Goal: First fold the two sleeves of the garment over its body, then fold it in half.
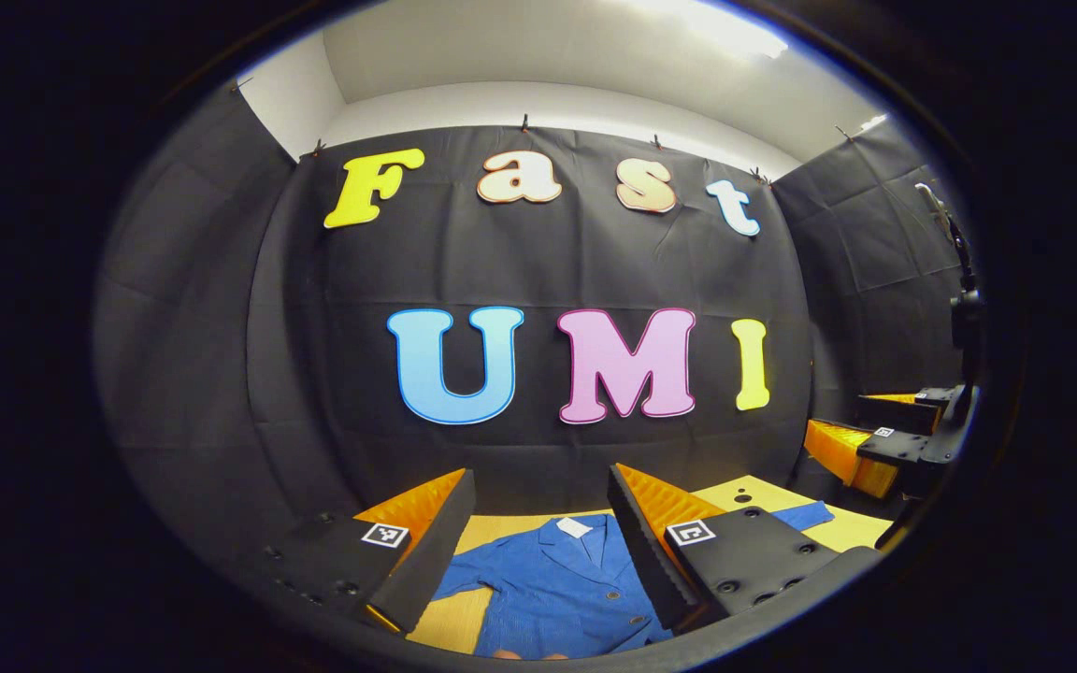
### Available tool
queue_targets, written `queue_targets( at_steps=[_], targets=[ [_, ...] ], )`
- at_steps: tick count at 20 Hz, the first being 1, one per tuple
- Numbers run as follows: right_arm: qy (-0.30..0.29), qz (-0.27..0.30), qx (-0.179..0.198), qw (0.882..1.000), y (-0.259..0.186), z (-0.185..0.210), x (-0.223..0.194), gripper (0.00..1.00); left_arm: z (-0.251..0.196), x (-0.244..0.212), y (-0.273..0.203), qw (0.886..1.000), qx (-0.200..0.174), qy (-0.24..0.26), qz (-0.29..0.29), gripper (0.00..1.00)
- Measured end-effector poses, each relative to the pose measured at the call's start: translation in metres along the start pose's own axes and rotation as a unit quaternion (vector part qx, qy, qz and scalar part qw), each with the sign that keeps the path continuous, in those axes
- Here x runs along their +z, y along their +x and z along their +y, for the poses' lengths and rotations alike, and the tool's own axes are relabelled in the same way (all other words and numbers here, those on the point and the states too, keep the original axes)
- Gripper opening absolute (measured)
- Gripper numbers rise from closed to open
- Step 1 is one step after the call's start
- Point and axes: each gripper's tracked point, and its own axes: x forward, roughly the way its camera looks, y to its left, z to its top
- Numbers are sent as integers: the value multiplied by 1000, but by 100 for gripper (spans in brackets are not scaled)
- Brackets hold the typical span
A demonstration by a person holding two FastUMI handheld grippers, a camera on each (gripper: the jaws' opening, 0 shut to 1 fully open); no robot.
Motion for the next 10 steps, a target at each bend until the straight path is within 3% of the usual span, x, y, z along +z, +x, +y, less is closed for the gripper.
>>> queue_targets(
  at_steps=[10],
  targets=[
    [29,20,-6,999,35,-17,-25,99,-7,-4,-3,1000,4,17,14,82]
  ],
)
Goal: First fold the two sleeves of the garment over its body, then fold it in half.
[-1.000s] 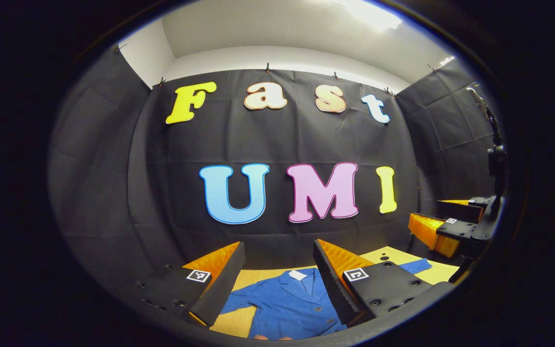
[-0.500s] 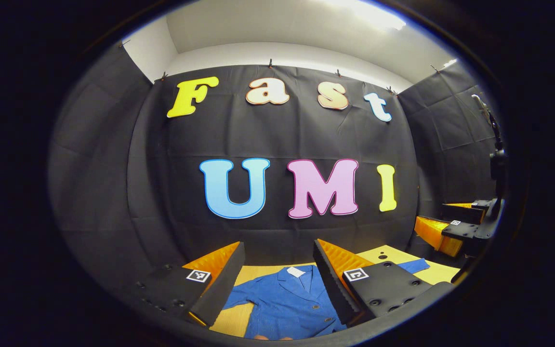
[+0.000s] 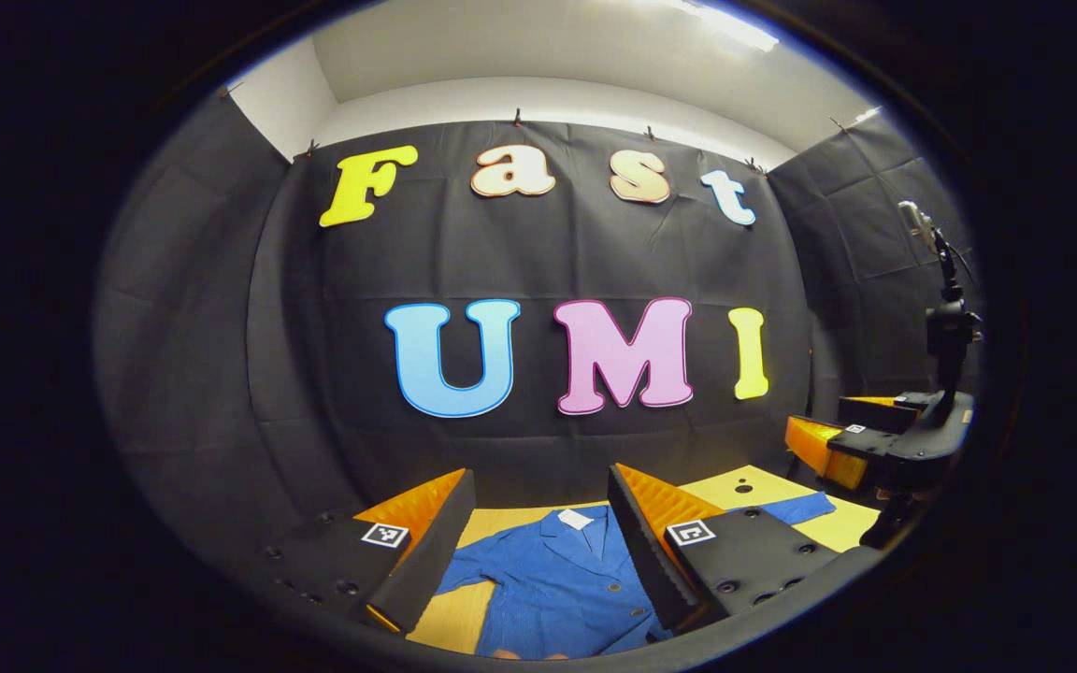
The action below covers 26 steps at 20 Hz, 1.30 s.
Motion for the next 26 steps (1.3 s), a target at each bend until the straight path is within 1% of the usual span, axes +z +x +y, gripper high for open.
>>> queue_targets(
  at_steps=[3,5,7,10,12,14,15,16,17,18,20,21,22,23,24,26],
  targets=[
    [11,18,-13,1000,21,-19,-14,99,-9,-2,2,1000,-1,5,9,82],
    [32,37,-33,998,37,-45,-27,99,-17,-2,3,1000,-4,10,13,82],
    [42,62,-63,995,51,-80,-46,99,-24,-3,6,1000,-5,11,17,82],
    [32,108,-127,985,68,-156,-89,99,-38,-10,14,999,-3,8,33,82],
    [41,162,-174,970,77,-207,-128,99,-47,-17,21,999,3,-4,45,82],
    [68,203,-220,952,86,-257,-172,100,-59,-27,29,998,7,-11,64,83],
    [82,227,-236,941,95,-276,-195,99,-64,-28,30,998,10,-8,69,83],
    [90,251,-251,931,105,-295,-217,87,-69,-27,33,997,13,-3,70,83],
    [89,272,-263,921,114,-313,-235,86,-74,-28,35,997,16,4,69,82],
    [86,293,-271,913,119,-329,-250,98,-78,-29,37,997,19,10,71,82],
    [76,335,-277,897,125,-349,-284,98,-85,-33,42,996,25,10,82,83],
    [77,359,-282,886,125,-356,-300,98,-88,-37,44,996,30,6,86,83],
    [79,379,-283,877,128,-362,-319,86,-88,-37,45,995,43,5,88,82],
    [82,401,-281,868,133,-363,-335,99,-87,-36,46,995,53,8,86,83],
    [87,419,-280,859,135,-369,-354,99,-90,-33,48,995,57,11,85,83],
    [92,437,-287,847,142,-381,-372,99,-97,-37,53,994,56,14,90,83]
  ],
)
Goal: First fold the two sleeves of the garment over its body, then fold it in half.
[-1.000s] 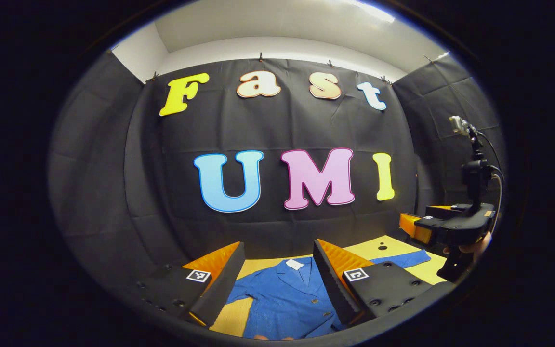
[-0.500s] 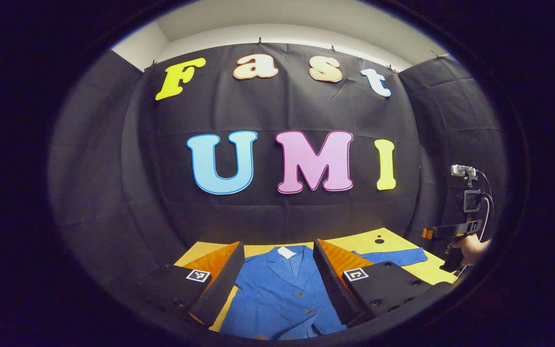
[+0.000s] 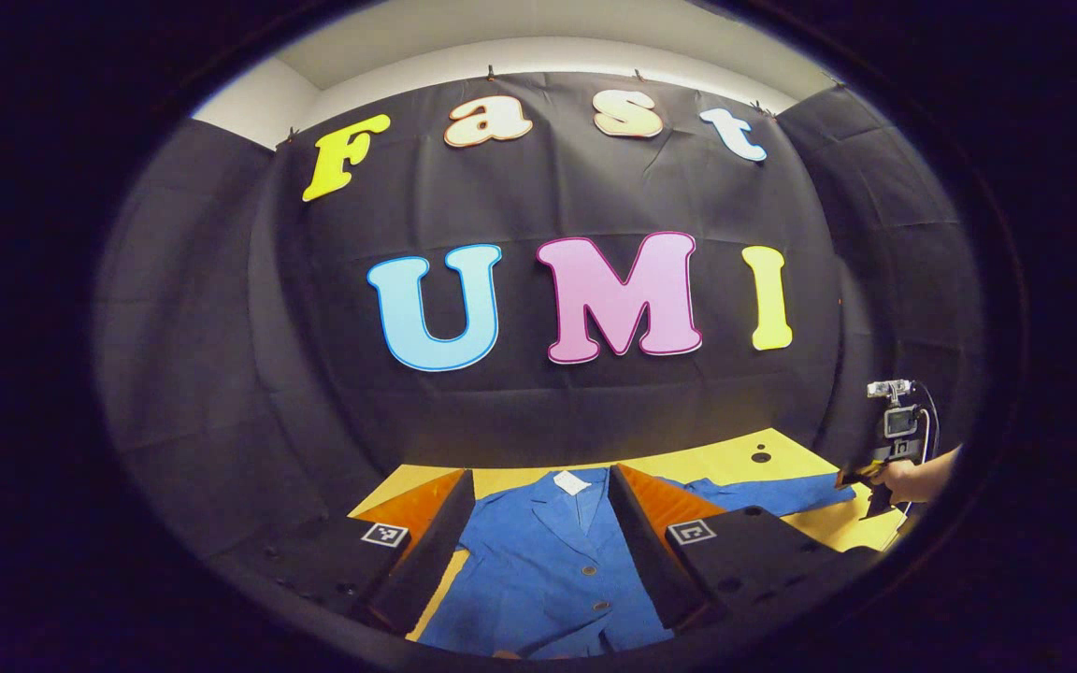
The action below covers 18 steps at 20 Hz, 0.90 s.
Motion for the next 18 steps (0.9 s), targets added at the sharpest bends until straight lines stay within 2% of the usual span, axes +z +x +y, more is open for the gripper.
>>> queue_targets(
  at_steps=[3,5,6,7,8,9,10,11,12,15,16,17,18],
  targets=[
    [27,24,5,999,18,2,0,100,-5,-1,6,1000,-6,6,4,83],
    [32,51,2,998,29,1,-14,99,-6,1,10,1000,-6,9,3,83],
    [42,58,9,997,31,5,-17,89,-6,4,11,1000,-2,10,-1,83],
    [48,58,9,997,32,5,-13,99,-6,7,10,1000,-1,11,-8,83],
    [49,58,10,997,29,5,-14,86,-9,11,11,1000,-4,13,-14,83],
    [50,56,8,997,30,5,-12,98,-12,11,11,1000,-9,13,-17,83],
    [53,55,13,997,30,6,-12,98,-14,12,11,1000,-15,14,-17,83],
    [52,53,15,997,27,7,-9,83,-15,9,10,1000,-20,13,-17,83],
    [53,50,21,997,29,12,-9,85,-13,9,9,1000,-22,12,-19,83],
    [92,73,37,992,26,26,-12,10,-5,5,5,1000,-24,2,-15,83],
    [99,72,53,991,33,27,-9,17,-3,3,5,1000,-24,1,-13,83],
    [102,65,65,991,30,28,-6,6,-2,0,7,1000,-22,1,-8,83],
    [96,60,76,991,28,26,-9,6,1,-2,6,1000,-20,0,-4,83]
  ],
)
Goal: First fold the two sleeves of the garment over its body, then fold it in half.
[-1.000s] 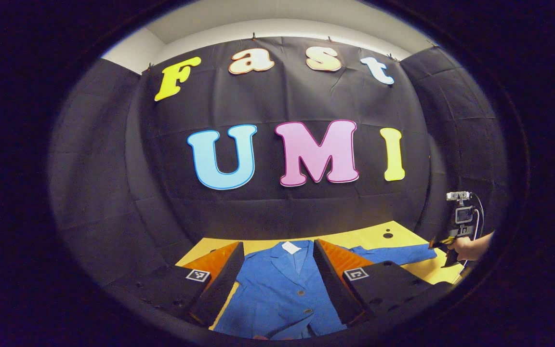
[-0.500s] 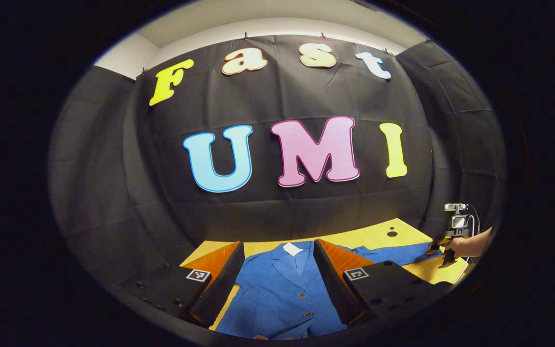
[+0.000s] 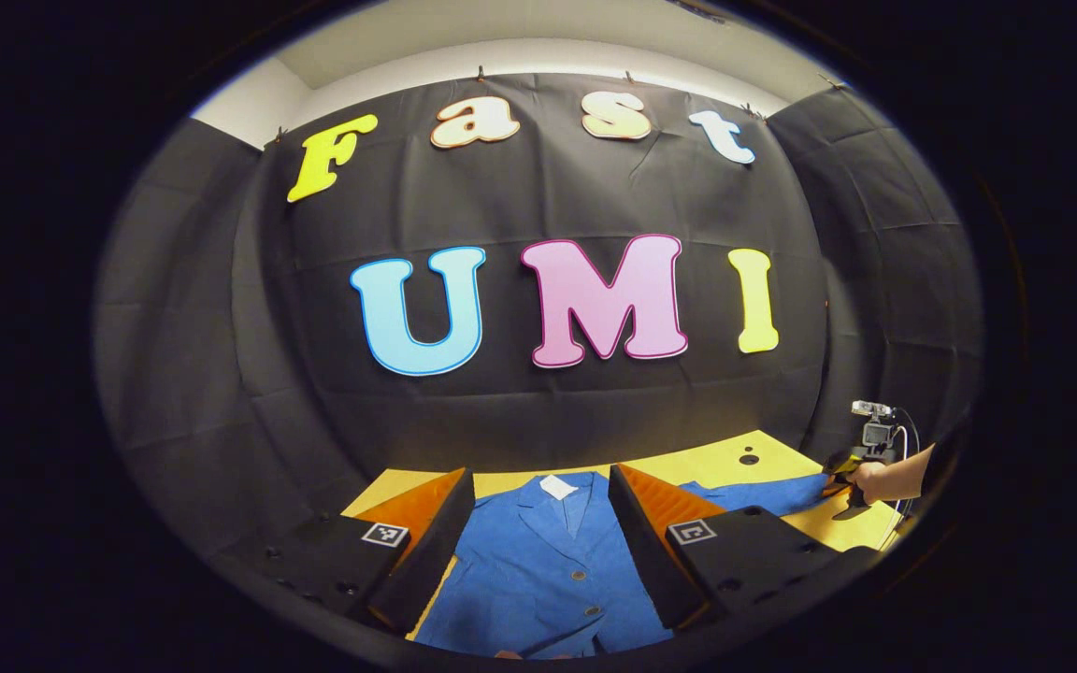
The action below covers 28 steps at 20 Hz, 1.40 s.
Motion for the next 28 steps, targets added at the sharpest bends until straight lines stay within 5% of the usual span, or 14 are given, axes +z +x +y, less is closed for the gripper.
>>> queue_targets(
  at_steps=[5,8,15,21,28],
  targets=[
    [-13,-49,5,999,-15,10,6,1,5,-3,-5,1000,-3,-4,4,83],
    [5,-90,27,996,-61,28,19,1,13,4,-7,1000,-8,2,-9,83],
    [-67,-152,146,975,-166,174,1,1,47,-4,-23,999,-13,-35,-15,83],
    [-136,-119,246,952,-212,324,-80,1,113,-25,-50,998,30,-58,-8,83],
    [-187,-19,338,922,-237,495,-237,1,202,-81,-92,987,118,-99,43,83]
  ],
)
